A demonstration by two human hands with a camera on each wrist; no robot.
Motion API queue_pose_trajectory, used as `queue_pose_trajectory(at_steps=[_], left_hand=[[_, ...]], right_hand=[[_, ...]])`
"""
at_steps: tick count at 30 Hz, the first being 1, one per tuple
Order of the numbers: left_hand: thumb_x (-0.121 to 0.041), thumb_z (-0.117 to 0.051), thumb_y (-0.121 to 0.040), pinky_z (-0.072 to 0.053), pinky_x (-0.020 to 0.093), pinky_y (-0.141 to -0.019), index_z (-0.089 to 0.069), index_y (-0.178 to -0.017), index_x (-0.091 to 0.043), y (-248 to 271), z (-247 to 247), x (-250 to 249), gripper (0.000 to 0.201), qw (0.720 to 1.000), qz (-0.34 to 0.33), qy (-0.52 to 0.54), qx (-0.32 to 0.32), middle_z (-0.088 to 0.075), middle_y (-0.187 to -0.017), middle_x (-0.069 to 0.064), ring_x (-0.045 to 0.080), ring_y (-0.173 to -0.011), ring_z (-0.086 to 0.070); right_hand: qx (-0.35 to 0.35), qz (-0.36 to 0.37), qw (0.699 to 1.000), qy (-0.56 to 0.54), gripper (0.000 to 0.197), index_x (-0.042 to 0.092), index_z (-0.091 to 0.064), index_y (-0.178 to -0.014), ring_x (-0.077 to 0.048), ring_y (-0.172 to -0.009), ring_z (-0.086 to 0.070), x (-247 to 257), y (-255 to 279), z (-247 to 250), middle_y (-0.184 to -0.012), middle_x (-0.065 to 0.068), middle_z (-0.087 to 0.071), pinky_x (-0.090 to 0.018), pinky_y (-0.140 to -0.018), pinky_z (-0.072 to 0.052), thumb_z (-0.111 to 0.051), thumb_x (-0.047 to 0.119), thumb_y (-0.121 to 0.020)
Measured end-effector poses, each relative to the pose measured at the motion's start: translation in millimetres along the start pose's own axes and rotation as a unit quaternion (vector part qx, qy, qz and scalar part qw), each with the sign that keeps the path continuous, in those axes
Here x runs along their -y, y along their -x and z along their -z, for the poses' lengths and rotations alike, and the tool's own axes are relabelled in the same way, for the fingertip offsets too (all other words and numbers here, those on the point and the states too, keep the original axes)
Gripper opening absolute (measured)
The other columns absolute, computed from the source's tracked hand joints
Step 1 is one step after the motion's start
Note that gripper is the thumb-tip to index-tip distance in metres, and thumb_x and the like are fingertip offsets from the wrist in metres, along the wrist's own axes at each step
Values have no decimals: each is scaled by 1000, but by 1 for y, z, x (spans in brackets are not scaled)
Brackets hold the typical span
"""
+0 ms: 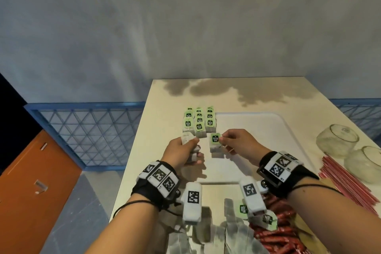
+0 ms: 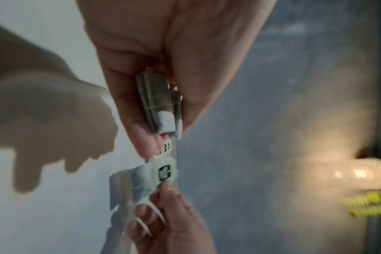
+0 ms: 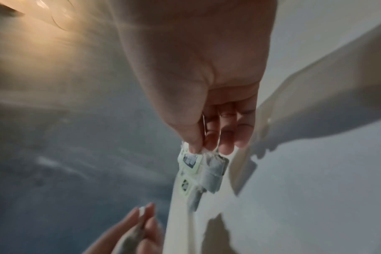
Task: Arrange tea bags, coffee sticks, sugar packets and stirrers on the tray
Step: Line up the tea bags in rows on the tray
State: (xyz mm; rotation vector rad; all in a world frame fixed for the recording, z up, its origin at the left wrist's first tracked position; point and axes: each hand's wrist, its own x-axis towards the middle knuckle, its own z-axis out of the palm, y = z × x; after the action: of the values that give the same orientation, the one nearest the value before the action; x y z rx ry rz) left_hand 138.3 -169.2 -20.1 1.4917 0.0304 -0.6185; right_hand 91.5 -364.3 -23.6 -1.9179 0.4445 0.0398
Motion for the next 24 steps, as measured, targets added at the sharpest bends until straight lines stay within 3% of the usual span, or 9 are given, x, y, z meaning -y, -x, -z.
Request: queue_pose_trajectory(at_steps=[4, 8, 10, 12, 18, 22, 24], left_hand=[[-12, -60, -95, -59, 33, -56, -61, -97, -4, -24, 12, -5, 8, 995, 52, 86, -2, -61, -79, 11, 21, -63, -66], [-3, -53, -94, -61, 35, -60, -58, -95, 1, -35, 19, -7, 7, 990, 73, 119, 16, -63, -83, 17, 23, -62, -68], [2, -51, -91, -61, 46, -75, -60, -97, 5, -39, 22, -5, 11, 989, 77, 120, 25, -65, -84, 22, 28, -65, -68], [5, -52, -89, -54, 59, -88, -61, -104, 7, -42, 24, -2, 18, 990, 72, 118, 36, -66, -85, 25, 32, -71, -68], [3, -55, -94, -61, 50, -70, -60, -118, 5, -39, 23, 2, 25, 995, 23, 94, 26, -67, -92, 27, 40, -86, -67], [2, -54, -96, -60, 37, -54, -59, -117, -1, -29, 20, 2, 22, 998, 4, 55, 25, -67, -97, 27, 34, -74, -67], [0, -57, -95, -58, 31, -52, -60, -118, -3, -25, 16, 4, 24, 1000, -9, 21, 18, -68, -103, 25, 28, -70, -68]], right_hand=[[-48, -24, 998, 10, 17, 6, -63, -73, -25, -58, -53, -12, -43, 0, -60, -13, -59, -33, -56, -44, -67, 7, -90], [-87, -20, 996, 7, 17, 8, -62, -71, -23, -53, -52, -15, -70, -3, -55, -9, -58, -33, -55, -44, -69, 6, -86], [-95, -19, 995, -27, 16, 7, -61, -73, -23, -53, -49, -16, -78, -6, -55, -10, -55, -32, -55, -42, -69, 3, -86], [-101, -20, 993, -59, 17, 6, -60, -72, -23, -54, -48, -15, -85, -11, -55, -12, -54, -33, -56, -41, -68, 1, -86], [-100, -31, 992, -75, 18, 5, -59, -71, -26, -62, -54, -11, -92, -18, -60, -9, -57, -34, -61, -47, -70, -4, -83], [-122, -22, 992, 2, 22, 13, -60, -92, -20, -82, -61, 0, -82, -15, -87, -1, -62, -36, -78, -54, -78, 17, -81], [-101, 6, 995, -6, 22, 10, -62, -100, -16, -82, -58, 15, -66, -13, -95, -2, -63, -31, -75, -49, -75, 21, -86]])
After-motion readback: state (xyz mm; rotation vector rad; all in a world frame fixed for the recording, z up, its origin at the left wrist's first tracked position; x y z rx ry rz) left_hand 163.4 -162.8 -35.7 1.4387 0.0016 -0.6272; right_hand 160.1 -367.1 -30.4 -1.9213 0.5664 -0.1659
